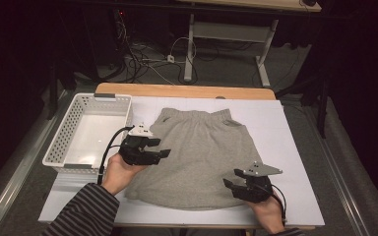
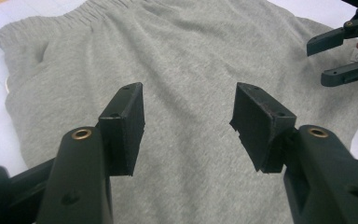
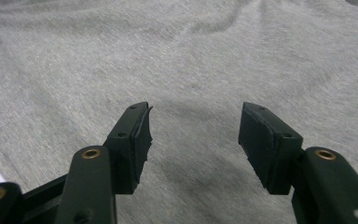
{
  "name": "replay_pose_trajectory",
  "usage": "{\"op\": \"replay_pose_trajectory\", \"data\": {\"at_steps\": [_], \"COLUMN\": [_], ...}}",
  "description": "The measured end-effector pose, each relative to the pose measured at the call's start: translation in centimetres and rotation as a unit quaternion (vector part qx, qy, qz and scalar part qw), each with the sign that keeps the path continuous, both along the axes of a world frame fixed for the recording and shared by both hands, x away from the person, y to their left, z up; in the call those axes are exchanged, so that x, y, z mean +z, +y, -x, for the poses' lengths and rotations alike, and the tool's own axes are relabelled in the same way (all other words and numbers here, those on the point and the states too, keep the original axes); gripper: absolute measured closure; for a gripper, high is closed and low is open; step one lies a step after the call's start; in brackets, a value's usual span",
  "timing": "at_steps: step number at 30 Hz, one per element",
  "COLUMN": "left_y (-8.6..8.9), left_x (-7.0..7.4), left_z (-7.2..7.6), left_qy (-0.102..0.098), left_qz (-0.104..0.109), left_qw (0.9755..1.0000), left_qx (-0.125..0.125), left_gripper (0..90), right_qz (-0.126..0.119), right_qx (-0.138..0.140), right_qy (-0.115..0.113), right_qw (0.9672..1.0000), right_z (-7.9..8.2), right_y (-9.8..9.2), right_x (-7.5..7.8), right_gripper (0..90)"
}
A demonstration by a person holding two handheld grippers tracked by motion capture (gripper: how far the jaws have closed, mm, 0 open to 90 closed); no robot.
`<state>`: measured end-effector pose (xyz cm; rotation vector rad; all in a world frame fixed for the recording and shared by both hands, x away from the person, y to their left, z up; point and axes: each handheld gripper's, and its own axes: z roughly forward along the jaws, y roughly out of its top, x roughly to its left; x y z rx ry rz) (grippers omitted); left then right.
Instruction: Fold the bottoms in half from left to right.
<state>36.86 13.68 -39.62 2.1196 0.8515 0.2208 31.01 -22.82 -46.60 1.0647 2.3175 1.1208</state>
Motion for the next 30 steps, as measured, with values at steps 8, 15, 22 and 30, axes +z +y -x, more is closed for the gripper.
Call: {"op": "replay_pose_trajectory", "data": {"at_steps": [8,15,22,30], "left_y": [-0.2,-0.3,-0.5,-0.6], "left_x": [0.4,0.5,0.9,0.9], "left_z": [-1.0,-1.8,-2.8,-4.0], "left_qy": [-0.002,0.0,0.005,0.015], "left_qz": [0.001,0.001,-0.001,-0.002], "left_qw": [1.0,1.0,0.9999,0.9997], "left_qx": [0.003,0.008,0.013,0.022], "left_gripper": [42.6,42.6,42.5,42.4], "right_qz": [0.001,0.001,0.001,0.002], "right_qx": [0.002,0.002,0.003,0.003], "right_qy": [0.002,0.002,0.003,0.005], "right_qw": [1.0,1.0,1.0,1.0], "right_z": [0.0,0.0,-0.1,-0.1], "right_y": [0.0,0.0,0.1,0.1], "right_x": [-0.1,-0.1,-0.1,-0.1], "right_gripper": [44.5,44.4,44.4,44.4]}}
